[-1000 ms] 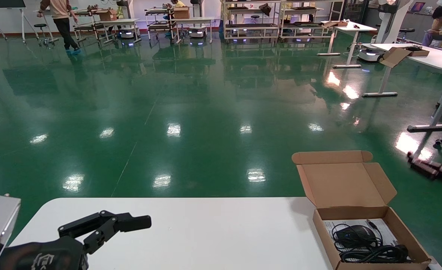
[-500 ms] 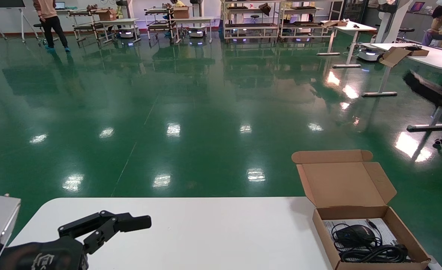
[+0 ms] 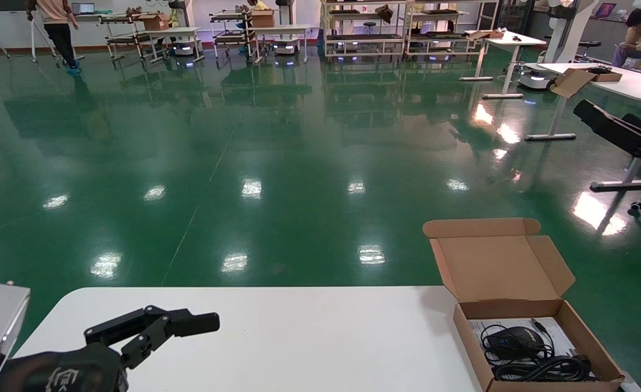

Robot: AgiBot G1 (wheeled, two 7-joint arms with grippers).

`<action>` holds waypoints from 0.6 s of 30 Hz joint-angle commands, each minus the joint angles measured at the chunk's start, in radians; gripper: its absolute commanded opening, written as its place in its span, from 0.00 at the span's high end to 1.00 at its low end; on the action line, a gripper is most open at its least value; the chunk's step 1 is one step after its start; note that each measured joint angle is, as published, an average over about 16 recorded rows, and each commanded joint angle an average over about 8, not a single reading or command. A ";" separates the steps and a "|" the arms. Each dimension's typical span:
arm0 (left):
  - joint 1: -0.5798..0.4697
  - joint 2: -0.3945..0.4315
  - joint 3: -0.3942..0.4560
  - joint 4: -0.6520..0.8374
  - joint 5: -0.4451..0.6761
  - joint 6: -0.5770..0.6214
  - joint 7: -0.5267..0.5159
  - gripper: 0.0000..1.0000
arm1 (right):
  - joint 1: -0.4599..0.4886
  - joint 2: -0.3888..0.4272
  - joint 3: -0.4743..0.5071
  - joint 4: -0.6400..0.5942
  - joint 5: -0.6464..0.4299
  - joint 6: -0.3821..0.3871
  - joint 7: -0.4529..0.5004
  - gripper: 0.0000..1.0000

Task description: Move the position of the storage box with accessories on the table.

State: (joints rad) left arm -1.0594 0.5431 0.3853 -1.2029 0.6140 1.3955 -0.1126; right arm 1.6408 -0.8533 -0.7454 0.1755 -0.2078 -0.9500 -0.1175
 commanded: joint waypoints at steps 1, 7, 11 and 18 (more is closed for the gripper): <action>0.000 0.000 0.000 0.000 0.000 0.000 0.000 0.00 | -0.004 0.000 0.004 0.007 -0.003 0.000 0.000 0.00; 0.000 0.000 0.000 0.000 0.000 0.000 0.000 0.00 | -0.060 0.024 0.050 0.117 -0.055 -0.054 0.030 0.00; 0.000 0.000 0.000 0.000 0.000 0.000 0.000 0.00 | -0.100 0.041 0.083 0.194 -0.092 -0.092 0.051 0.00; 0.000 0.000 0.000 0.000 0.000 0.000 0.000 0.00 | -0.169 0.071 0.139 0.329 -0.155 -0.159 0.089 0.00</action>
State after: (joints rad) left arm -1.0594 0.5431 0.3853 -1.2029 0.6139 1.3955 -0.1126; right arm 1.4724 -0.7824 -0.6065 0.5042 -0.3628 -1.1091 -0.0287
